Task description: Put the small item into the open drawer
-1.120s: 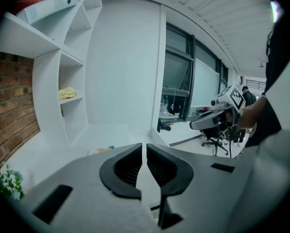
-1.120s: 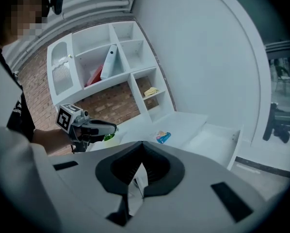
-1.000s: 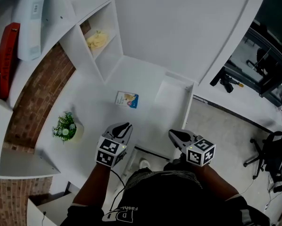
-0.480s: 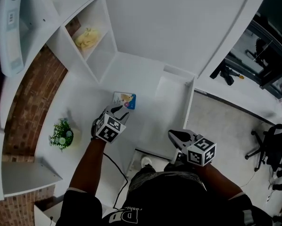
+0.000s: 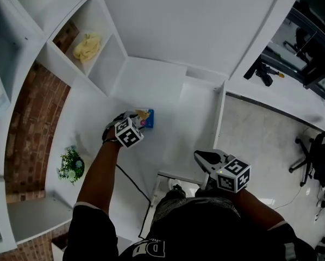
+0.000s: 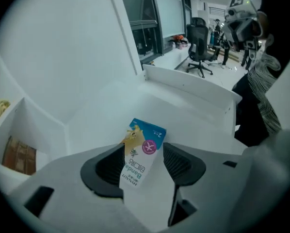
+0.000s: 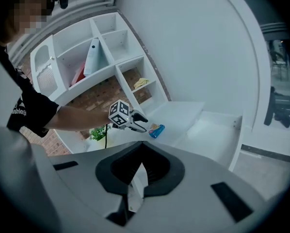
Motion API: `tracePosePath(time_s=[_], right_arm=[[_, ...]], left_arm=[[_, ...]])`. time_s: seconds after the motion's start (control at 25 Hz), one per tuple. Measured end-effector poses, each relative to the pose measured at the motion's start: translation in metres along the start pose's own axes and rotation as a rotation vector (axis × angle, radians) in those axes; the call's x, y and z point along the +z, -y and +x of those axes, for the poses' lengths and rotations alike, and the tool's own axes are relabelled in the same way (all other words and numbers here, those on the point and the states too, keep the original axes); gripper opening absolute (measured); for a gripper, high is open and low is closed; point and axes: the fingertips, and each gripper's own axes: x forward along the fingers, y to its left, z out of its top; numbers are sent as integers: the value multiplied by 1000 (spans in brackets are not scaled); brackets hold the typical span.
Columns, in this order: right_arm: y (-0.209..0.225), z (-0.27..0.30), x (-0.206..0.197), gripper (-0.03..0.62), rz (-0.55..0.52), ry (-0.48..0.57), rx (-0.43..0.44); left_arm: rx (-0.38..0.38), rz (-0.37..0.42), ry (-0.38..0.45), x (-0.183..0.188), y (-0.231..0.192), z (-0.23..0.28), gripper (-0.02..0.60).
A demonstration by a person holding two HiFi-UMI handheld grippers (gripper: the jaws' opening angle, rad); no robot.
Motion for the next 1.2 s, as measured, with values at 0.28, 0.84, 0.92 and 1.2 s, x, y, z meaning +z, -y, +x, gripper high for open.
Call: tracePosePath(time_s=[0.28,0.84,0.92,1.2], right_arm=[[19,-6,-5,5,32,-14,-33],[50,-22,-7,5,90,1,-93],[52,-24,-8,5,92,1,-97],[58,-28,-12,5,104,-2,-110]], left_arm=[[-93,219,-142,-8,-11,34,317],[-285,381,-323,-25,-14,53,390],[-296,376,-337,-28,-12,56,390],[-325,332,-364,-33,-9,64,397]])
